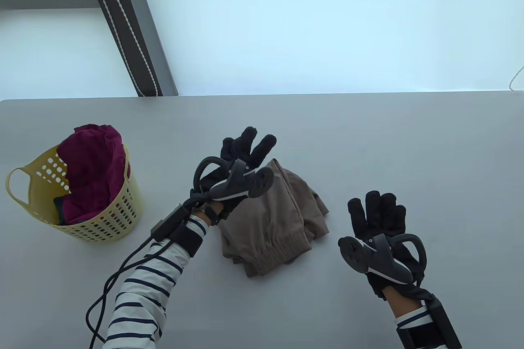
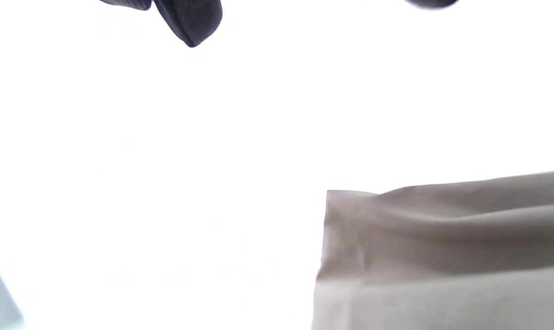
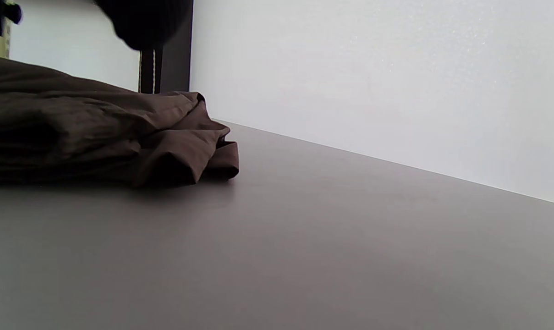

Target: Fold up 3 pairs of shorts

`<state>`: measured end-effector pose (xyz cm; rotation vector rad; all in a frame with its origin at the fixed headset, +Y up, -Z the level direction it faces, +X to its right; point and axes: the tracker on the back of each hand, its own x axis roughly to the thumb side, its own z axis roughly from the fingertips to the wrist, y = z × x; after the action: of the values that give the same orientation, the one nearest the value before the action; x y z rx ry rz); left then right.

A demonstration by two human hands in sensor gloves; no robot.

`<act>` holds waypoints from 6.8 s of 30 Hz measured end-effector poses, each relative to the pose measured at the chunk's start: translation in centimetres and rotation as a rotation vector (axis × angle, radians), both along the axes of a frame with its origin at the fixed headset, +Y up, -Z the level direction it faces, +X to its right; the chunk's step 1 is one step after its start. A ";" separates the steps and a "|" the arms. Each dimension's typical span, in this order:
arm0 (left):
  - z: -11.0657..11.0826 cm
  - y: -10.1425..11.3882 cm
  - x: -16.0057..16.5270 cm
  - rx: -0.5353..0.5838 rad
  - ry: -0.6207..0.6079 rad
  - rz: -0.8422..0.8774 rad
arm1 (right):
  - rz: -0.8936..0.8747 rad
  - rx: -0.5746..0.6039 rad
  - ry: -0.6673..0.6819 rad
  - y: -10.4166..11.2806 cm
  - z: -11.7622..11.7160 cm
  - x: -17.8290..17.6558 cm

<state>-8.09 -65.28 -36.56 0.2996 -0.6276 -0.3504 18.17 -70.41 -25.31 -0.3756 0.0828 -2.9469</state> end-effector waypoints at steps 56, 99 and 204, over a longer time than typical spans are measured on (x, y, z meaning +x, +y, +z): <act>-7.6 -7.0 -9.3 -0.720 0.655 0.644 | -0.037 -0.032 -0.040 0.7 0.0 0.7; 4.3 22.8 0.6 -0.247 -0.232 0.379 | -0.751 0.150 0.052 14.6 -5.4 -3.6; 8.7 -7.8 -9.1 -0.857 0.042 -0.262 | -0.147 -0.748 -0.540 -5.3 -16.2 -6.3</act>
<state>-17.19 -73.07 -27.87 -0.6127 -0.7221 -0.3072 11.90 -75.71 -41.50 0.3726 -1.1049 -2.9873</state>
